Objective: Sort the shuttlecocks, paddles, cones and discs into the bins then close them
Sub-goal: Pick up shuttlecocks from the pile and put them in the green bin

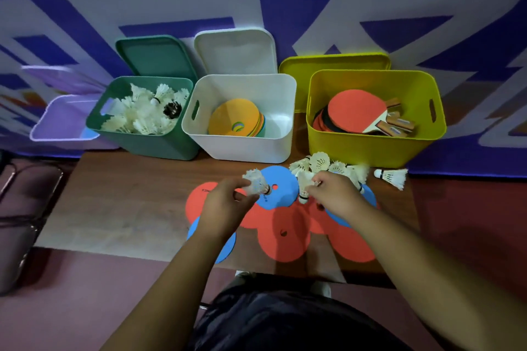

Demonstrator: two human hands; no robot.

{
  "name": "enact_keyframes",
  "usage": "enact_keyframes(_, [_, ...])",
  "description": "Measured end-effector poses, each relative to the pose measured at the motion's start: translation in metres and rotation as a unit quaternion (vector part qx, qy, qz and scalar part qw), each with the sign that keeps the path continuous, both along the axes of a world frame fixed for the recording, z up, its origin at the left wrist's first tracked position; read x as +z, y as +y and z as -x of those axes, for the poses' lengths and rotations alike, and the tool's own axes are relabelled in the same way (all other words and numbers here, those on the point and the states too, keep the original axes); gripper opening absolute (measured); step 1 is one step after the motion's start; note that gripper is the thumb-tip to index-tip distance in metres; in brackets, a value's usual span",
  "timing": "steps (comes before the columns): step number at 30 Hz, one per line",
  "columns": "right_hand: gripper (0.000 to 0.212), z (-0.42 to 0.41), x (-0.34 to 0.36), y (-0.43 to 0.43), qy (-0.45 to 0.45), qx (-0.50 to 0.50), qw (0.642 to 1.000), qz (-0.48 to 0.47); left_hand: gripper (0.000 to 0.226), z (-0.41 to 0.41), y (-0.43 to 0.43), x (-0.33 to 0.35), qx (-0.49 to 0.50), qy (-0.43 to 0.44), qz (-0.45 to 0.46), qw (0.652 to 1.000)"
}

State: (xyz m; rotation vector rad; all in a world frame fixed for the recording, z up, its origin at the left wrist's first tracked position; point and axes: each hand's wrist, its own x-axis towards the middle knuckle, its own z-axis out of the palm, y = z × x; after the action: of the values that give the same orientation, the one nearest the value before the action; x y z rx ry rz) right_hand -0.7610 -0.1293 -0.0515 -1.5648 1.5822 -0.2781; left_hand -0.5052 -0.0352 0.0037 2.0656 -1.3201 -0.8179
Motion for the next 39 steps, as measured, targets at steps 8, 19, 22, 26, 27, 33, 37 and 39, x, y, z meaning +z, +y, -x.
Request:
enact_keyframes(8, [0.01,-0.084,0.05,0.003,-0.086,0.05,0.994,0.044,0.031,-0.071,0.006,0.033,0.098,0.049,0.041,0.993])
enact_keyframes(19, [0.009,-0.209,0.098,-0.018,-0.111,0.055,0.99,0.071,0.029,-0.204,-0.005,0.033,0.163,0.083,0.099,0.978])
enact_keyframes(22, [0.008,-0.263,0.107,-0.035,-0.118,0.046,0.987,0.095,0.031,-0.248,-0.006,0.026,0.166,0.101,0.09,0.977])
enact_keyframes(26, [0.008,-0.331,0.112,-0.061,-0.116,0.025,0.985,0.127,0.032,-0.305,-0.018,0.025,0.159,0.106,0.081,0.978])
enact_keyframes(27, [0.008,-0.346,0.113,-0.066,-0.116,0.021,0.984,0.133,0.031,-0.318,-0.022,0.025,0.157,0.107,0.084,0.978])
enact_keyframes(33, [0.009,-0.415,0.115,-0.085,-0.097,-0.002,0.983,0.158,0.031,-0.387,-0.052,0.034,0.128,0.129,0.089,0.979])
enact_keyframes(37, [0.007,-0.441,0.114,-0.091,-0.085,-0.025,0.982,0.167,0.035,-0.419,-0.074,0.046,0.118,0.139,0.106,0.978])
enact_keyframes(39, [0.017,-0.449,0.111,-0.095,-0.085,-0.009,0.988,0.127,0.033,-0.43,-0.086,0.052,0.117,0.139,0.11,0.977])
